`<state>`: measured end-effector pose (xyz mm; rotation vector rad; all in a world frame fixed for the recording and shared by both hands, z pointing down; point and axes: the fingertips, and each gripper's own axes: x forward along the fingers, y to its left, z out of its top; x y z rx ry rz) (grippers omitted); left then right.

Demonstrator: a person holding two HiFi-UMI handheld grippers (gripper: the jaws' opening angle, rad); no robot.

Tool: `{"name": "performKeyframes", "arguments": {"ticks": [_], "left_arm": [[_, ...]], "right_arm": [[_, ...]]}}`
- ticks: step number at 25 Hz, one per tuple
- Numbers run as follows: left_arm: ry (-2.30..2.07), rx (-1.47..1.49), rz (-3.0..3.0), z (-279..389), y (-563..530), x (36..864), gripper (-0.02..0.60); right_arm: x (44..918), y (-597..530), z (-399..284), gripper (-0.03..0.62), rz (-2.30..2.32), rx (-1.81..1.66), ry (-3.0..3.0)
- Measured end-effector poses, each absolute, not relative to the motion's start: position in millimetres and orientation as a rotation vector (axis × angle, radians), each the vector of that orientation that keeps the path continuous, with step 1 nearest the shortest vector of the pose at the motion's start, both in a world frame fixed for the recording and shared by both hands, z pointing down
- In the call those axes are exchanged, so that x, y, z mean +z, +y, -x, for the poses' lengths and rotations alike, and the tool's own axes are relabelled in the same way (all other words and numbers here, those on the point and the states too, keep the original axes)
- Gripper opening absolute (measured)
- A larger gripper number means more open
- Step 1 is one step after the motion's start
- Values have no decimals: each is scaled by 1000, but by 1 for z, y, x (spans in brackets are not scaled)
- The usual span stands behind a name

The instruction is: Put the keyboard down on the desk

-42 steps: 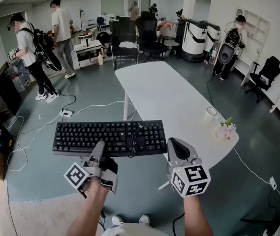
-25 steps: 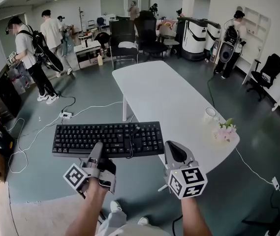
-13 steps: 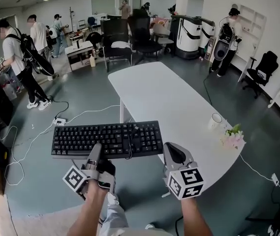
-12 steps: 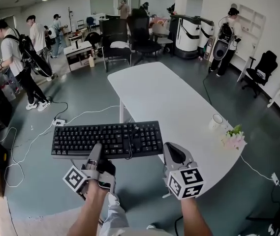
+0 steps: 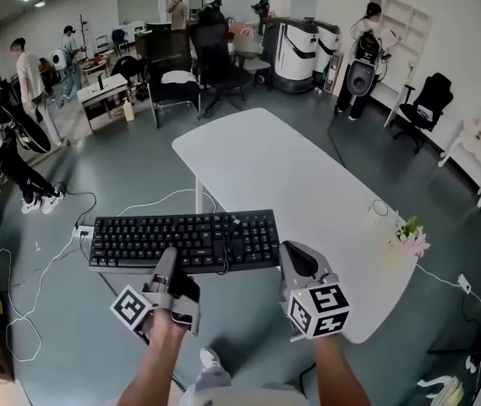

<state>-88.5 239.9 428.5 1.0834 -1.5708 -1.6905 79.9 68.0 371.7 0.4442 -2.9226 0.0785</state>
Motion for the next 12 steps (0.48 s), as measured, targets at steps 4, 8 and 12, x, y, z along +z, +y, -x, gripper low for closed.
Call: {"name": "performKeyframes", "arguments": {"ticks": [4,8,12], "left_arm": [[-1525,-1673,-1112,114,231,425,83],[-1499,-1655,-1125,134,227,429,83],[-1463,-1637,-1146,142,215,430,83]], "right_arm": [[364,67,-60,0,-508,67,-2912],[362,66,-50,0,-567,64,-2905],[361,60,-48,0,-629,57,-2900]]}}
